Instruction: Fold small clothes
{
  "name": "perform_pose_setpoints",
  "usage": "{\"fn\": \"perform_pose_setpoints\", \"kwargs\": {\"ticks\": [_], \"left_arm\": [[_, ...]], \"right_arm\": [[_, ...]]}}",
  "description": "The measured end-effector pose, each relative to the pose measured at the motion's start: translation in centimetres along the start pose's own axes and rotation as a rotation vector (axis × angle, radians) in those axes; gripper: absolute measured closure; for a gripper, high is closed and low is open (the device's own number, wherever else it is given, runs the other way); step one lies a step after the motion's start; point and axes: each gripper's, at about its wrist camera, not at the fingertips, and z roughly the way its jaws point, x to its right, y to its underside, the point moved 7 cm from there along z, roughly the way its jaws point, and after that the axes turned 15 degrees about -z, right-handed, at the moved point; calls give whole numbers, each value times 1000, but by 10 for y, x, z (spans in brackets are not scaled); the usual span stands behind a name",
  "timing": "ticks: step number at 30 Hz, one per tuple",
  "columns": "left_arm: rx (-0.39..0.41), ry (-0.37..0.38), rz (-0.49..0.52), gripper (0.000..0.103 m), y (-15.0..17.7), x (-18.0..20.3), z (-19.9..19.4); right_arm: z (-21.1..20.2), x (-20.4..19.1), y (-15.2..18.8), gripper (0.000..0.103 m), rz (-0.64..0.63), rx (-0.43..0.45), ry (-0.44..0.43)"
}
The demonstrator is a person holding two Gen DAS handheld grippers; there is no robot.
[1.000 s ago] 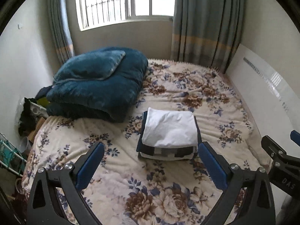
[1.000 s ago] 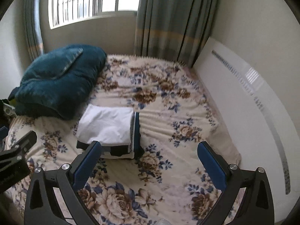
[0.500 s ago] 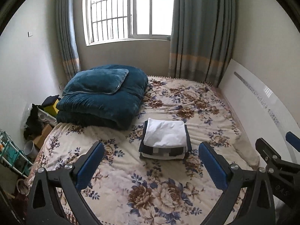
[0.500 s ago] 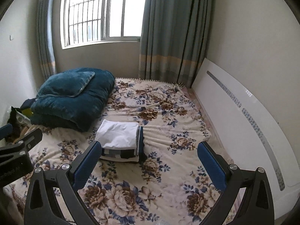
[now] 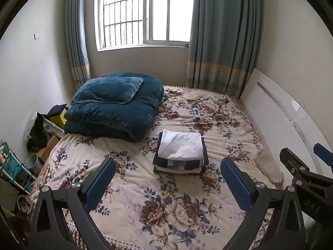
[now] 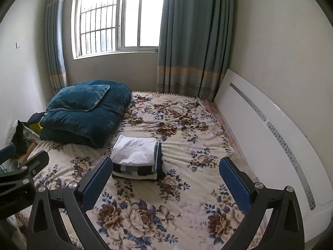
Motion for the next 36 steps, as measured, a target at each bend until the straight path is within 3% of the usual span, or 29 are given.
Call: {"fn": "perform_pose_setpoints", "kwargs": {"ticks": [36], "left_arm": [[47,-40,-22,0,-9,-2,-19]], "right_arm": [[-8,3,-11,0,-12,30,-43]]}}
